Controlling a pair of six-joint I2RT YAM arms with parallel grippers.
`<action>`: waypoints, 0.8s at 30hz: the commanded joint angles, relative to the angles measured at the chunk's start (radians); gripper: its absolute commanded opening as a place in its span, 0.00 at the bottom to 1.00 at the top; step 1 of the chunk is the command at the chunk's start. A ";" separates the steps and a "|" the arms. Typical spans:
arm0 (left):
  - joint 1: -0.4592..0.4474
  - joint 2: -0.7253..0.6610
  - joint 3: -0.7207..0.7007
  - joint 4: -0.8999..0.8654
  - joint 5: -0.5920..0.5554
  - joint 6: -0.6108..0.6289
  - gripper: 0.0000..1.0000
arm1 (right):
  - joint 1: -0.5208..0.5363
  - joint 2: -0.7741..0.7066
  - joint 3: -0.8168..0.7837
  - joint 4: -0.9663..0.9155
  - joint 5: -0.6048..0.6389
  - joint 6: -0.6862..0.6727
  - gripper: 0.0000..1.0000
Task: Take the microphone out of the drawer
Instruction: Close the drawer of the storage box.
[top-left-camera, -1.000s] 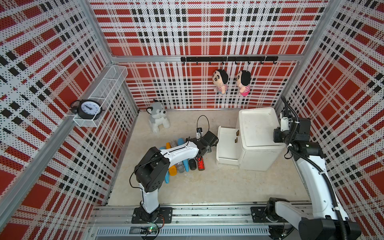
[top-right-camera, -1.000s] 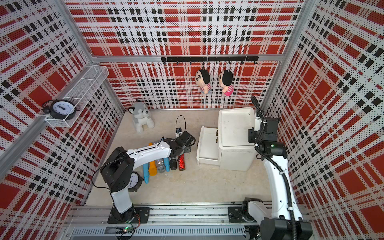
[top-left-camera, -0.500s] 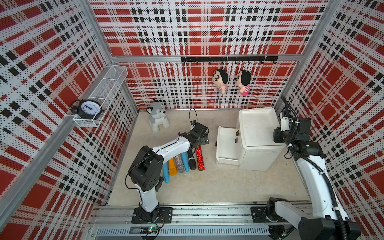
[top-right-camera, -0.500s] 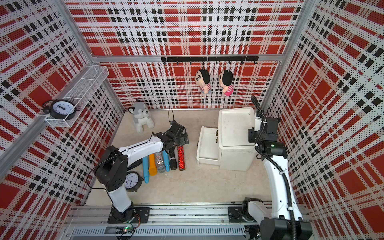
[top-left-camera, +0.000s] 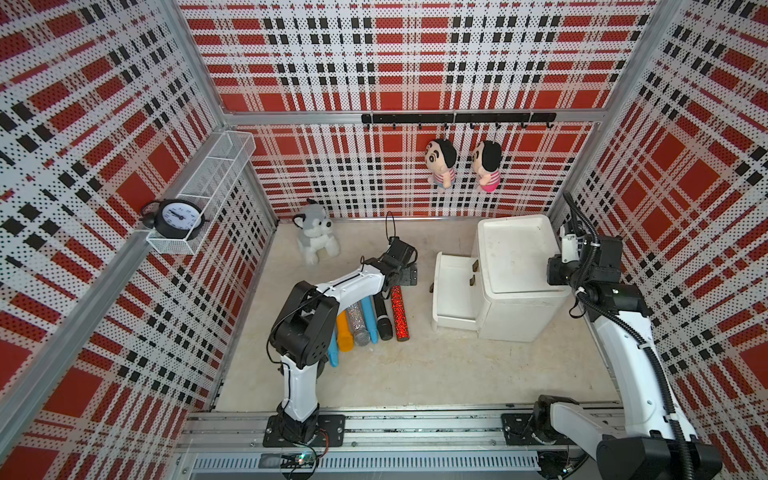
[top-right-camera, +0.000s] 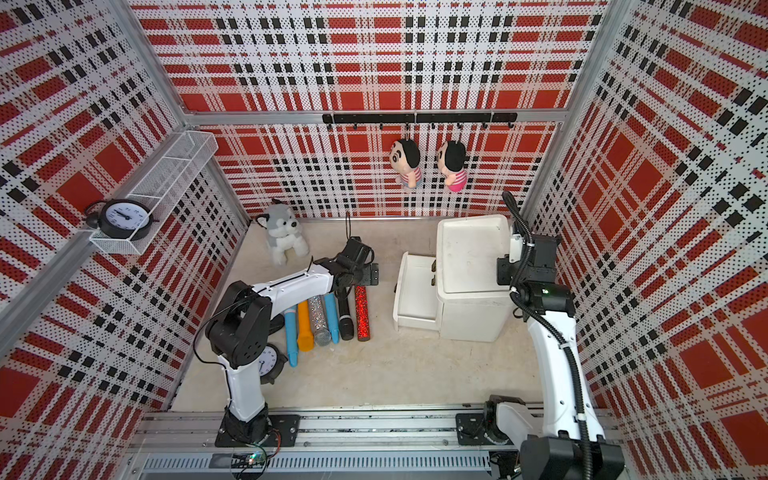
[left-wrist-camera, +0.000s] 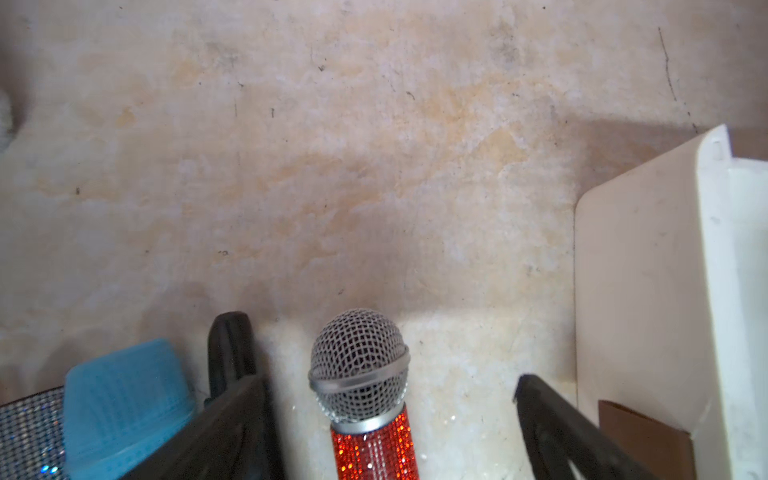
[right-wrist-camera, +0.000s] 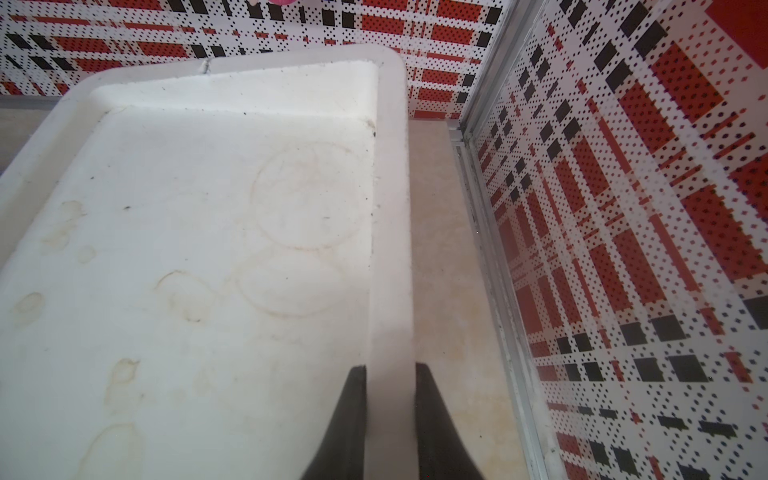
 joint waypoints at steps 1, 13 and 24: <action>-0.026 0.035 0.048 0.001 0.043 0.042 0.98 | -0.001 -0.030 0.051 0.211 -0.037 -0.065 0.00; -0.101 0.102 0.122 -0.011 0.144 0.082 0.98 | -0.002 -0.005 0.055 0.196 -0.059 -0.066 0.00; -0.134 0.121 0.131 -0.001 0.227 0.073 0.98 | -0.002 -0.018 -0.007 0.215 -0.045 -0.038 0.00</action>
